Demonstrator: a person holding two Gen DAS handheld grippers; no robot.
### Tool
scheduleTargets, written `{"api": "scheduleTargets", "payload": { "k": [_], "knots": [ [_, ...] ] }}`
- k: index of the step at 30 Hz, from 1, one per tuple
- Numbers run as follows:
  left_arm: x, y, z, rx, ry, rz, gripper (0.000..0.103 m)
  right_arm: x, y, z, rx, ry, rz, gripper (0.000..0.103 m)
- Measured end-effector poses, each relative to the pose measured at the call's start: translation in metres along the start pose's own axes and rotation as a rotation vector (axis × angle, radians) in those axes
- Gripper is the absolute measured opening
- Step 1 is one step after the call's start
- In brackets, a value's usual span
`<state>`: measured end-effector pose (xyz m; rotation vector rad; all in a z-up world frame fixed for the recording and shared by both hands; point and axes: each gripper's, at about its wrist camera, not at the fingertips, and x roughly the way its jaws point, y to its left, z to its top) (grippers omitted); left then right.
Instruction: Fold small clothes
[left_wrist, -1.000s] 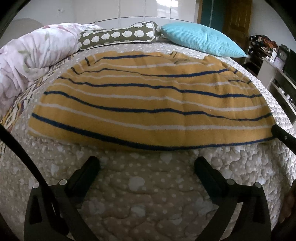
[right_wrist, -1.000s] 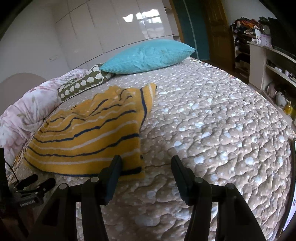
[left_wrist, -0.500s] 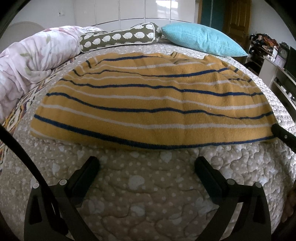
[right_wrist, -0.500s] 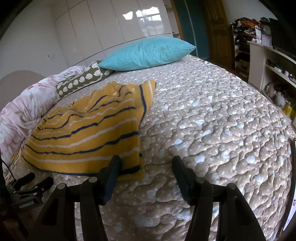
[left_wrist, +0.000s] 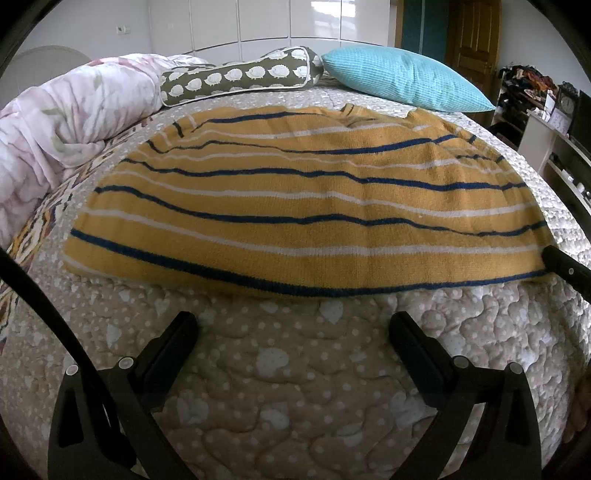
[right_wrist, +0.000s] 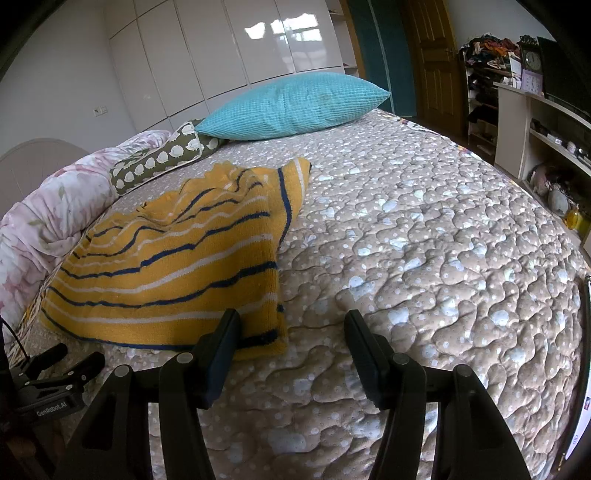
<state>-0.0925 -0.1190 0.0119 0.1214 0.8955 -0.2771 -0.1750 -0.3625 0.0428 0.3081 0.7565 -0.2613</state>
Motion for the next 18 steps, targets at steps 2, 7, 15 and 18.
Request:
{"api": "scheduleTargets", "payload": {
  "k": [2,7,15,18],
  "knots": [
    [-0.0007,-0.0001,-0.0002,0.000,-0.001,0.003,0.103,0.0000,0.0000,0.0001,0.000,0.000,0.000,0.064],
    [-0.0006,0.0005,-0.0005,0.001,-0.002,0.001,0.103,0.0013,-0.0009,-0.0002,0.003,0.003,0.004,0.064],
    [-0.0026,0.0020,-0.0033,-0.008,-0.024,-0.023,0.103,0.0011,-0.0006,-0.0027,0.009,-0.008,0.015,0.067],
    [-0.0033,0.0019,-0.0042,-0.004,-0.030,-0.026,0.103,-0.0012,-0.0043,-0.0043,0.024,-0.020,0.049,0.067]
  ]
}}
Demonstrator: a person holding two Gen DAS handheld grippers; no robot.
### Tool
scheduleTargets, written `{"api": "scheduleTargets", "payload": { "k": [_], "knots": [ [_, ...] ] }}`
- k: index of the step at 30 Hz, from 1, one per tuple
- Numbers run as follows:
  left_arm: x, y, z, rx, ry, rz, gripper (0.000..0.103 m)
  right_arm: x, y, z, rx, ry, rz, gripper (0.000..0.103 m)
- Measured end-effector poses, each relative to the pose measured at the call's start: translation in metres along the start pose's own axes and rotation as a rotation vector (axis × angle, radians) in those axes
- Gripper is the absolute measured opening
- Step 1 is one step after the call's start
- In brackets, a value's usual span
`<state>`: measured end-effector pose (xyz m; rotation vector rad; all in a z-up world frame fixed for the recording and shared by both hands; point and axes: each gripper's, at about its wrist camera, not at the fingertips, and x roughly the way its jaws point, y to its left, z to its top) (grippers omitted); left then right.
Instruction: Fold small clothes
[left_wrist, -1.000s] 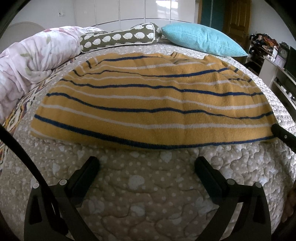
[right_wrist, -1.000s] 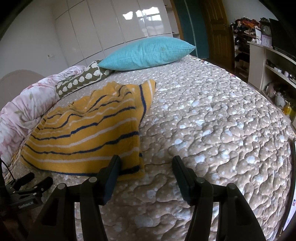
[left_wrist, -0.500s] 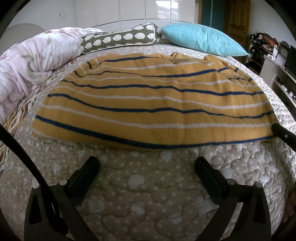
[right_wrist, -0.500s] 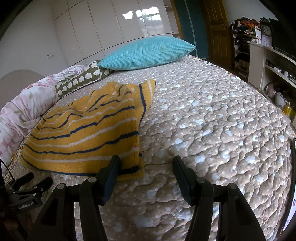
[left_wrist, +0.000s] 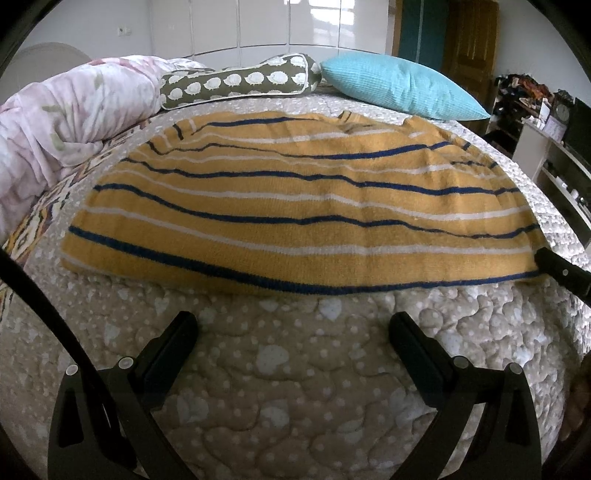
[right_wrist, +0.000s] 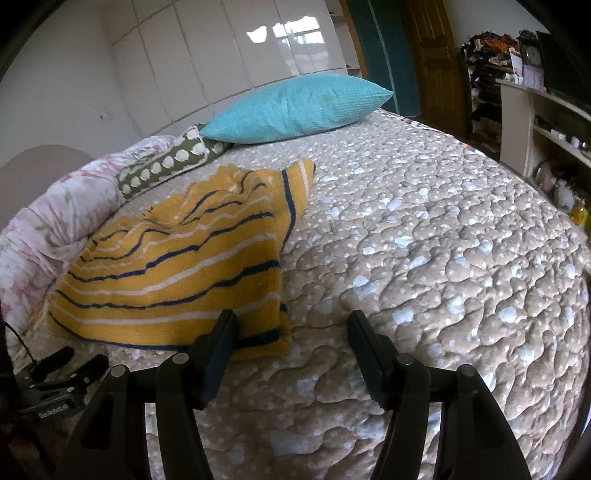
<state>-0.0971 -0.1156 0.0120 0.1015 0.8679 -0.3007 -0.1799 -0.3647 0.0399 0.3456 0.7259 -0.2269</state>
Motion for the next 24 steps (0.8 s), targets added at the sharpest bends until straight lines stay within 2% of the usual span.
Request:
{"api": "scheduleTargets", "payload": {
  "k": [4,8,24],
  "knots": [
    [0.004,0.003,0.001,-0.012,0.014,-0.025,0.103,0.003,-0.006,0.000,0.038,0.026,0.028,0.068],
    [0.006,0.003,0.002,-0.007,0.018,-0.022,0.103,0.007,-0.001,0.002,0.014,0.042,0.012,0.071],
    [0.008,0.002,0.005,-0.012,0.016,-0.025,0.103,0.012,0.004,0.003,-0.018,0.063,-0.026,0.073]
  ]
}}
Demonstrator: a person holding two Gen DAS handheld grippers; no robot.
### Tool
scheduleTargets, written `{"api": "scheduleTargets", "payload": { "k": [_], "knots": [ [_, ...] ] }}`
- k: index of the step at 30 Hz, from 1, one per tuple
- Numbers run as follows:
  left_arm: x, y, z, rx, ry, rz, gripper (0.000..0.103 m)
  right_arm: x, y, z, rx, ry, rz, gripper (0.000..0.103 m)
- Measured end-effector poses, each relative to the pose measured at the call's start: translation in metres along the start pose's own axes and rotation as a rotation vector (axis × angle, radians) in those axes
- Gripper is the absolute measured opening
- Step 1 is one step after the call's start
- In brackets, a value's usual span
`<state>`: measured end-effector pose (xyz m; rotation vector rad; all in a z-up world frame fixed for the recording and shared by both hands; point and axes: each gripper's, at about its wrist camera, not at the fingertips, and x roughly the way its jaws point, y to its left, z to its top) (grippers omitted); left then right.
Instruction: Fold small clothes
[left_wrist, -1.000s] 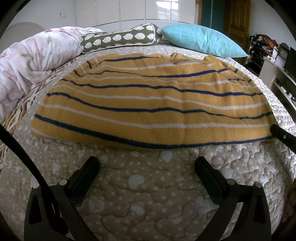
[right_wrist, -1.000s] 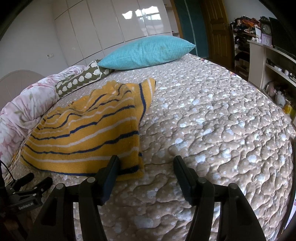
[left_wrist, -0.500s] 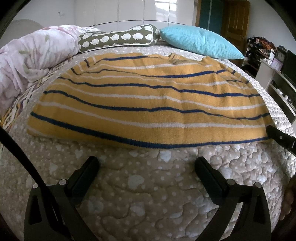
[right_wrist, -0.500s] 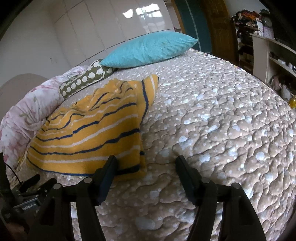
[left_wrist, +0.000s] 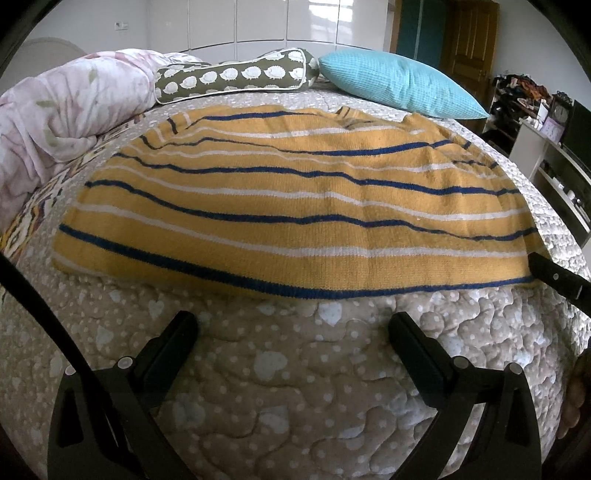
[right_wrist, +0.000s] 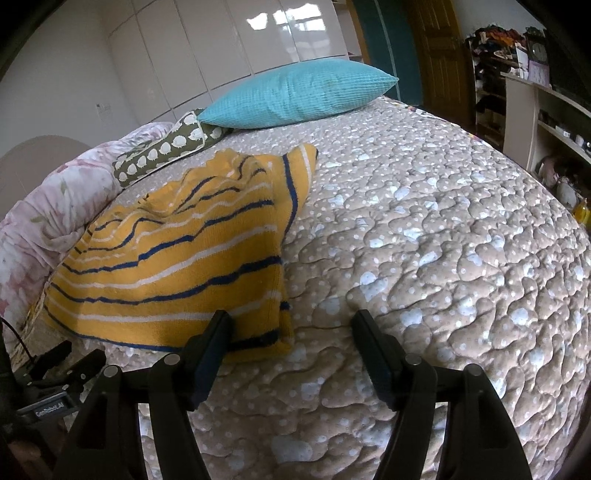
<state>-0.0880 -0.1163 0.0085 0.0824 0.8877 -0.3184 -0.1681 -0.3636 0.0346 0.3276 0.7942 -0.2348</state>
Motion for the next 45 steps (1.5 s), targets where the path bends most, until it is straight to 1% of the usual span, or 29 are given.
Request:
{"api": "scheduleTargets", "payload": {
  "k": [6,11,22,27,33,35,36,38,39,40,41,42,43,44,45],
  "knots": [
    [0.000,-0.001,-0.001,-0.001,0.000,0.000,0.103,0.002,0.001,0.001,-0.016,0.006,-0.018,0.074],
    [0.000,0.000,-0.001,-0.002,-0.003,-0.002,0.103,0.004,0.006,0.002,-0.037,0.014,-0.039,0.077],
    [-0.002,-0.002,0.000,-0.006,-0.010,-0.002,0.103,0.006,0.008,0.003,-0.043,0.016,-0.051,0.078],
    [-0.002,-0.003,0.000,-0.008,-0.014,-0.002,0.103,0.004,0.007,0.002,-0.035,0.013,-0.044,0.078],
    [-0.008,-0.006,-0.005,0.006,-0.025,0.024,0.103,0.002,0.003,0.001,-0.014,0.017,-0.027,0.079],
    [-0.008,-0.005,-0.004,0.003,-0.016,0.018,0.103,0.002,0.000,0.003,0.000,0.033,0.014,0.084],
    [-0.010,-0.004,-0.004,-0.002,0.001,0.018,0.103,0.001,-0.002,0.005,0.010,0.044,0.044,0.085],
    [-0.020,-0.003,-0.006,-0.006,0.014,0.040,0.100,-0.003,-0.011,0.011,0.062,0.064,0.099,0.085],
    [-0.032,-0.002,-0.011,-0.015,-0.004,0.027,0.099,-0.006,-0.013,0.013,0.084,0.068,0.126,0.085],
    [-0.041,-0.001,-0.015,-0.022,-0.016,0.006,0.099,-0.010,-0.017,0.014,0.113,0.066,0.171,0.084],
    [-0.052,0.000,-0.019,-0.030,-0.025,-0.019,0.099,-0.014,-0.019,0.013,0.134,0.059,0.208,0.082],
    [-0.064,0.002,-0.023,-0.038,-0.032,-0.049,0.099,-0.015,-0.020,0.012,0.147,0.055,0.228,0.080],
    [-0.073,0.004,-0.026,-0.044,-0.040,-0.068,0.099,-0.014,-0.021,0.010,0.164,0.058,0.245,0.074],
    [-0.082,0.007,-0.028,-0.049,-0.048,-0.079,0.099,-0.012,-0.021,0.008,0.176,0.063,0.255,0.070],
    [-0.093,0.012,-0.030,-0.052,-0.063,-0.087,0.099,-0.009,-0.021,0.007,0.188,0.067,0.261,0.070]
  ]
}}
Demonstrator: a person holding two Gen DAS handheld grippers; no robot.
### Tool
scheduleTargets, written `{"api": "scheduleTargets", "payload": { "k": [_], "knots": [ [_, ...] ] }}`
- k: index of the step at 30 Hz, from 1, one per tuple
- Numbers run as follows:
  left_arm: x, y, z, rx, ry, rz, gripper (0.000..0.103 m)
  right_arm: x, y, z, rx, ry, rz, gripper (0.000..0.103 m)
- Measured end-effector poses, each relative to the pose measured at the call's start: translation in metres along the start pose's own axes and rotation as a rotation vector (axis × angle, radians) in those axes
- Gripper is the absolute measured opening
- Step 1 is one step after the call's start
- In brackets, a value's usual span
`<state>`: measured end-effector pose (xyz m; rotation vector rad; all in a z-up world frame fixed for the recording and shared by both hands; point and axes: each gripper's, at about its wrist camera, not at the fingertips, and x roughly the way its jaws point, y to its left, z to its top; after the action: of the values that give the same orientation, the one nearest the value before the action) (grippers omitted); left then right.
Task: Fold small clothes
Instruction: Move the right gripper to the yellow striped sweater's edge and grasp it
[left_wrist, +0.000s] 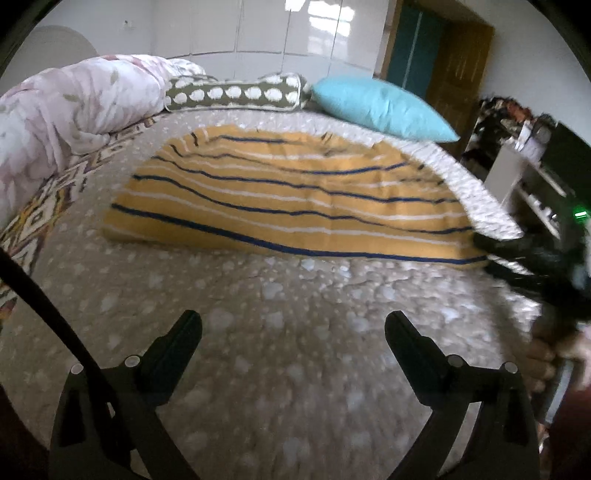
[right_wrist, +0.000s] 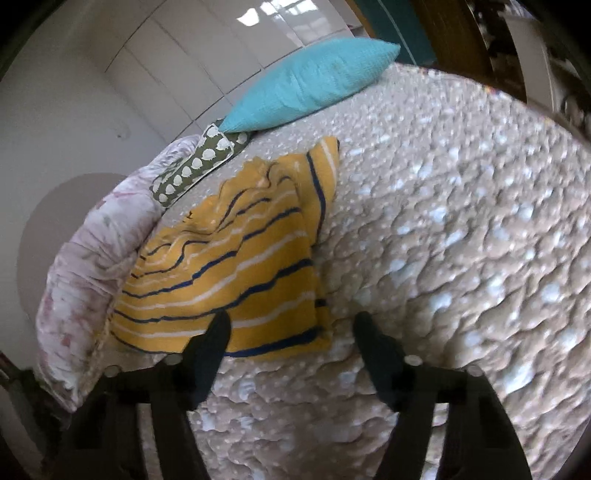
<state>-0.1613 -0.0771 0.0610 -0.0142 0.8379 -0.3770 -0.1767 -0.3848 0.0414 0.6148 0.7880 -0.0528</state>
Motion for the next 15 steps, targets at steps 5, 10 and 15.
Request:
{"api": "scheduleTargets", "payload": {
  "k": [5,10,15],
  "knots": [
    [-0.029,0.026,0.002,-0.060,-0.045,-0.001,0.099,0.021,0.006,0.010,0.045,-0.034,0.025,0.066],
    [-0.046,0.067,0.002,-0.164,-0.055,0.002,0.099,0.052,0.021,0.026,0.036,0.010,-0.027,0.027],
    [-0.071,0.116,-0.004,-0.243,-0.109,0.032,0.099,0.040,0.058,0.041,-0.028,-0.006,-0.117,0.016]
  ]
}}
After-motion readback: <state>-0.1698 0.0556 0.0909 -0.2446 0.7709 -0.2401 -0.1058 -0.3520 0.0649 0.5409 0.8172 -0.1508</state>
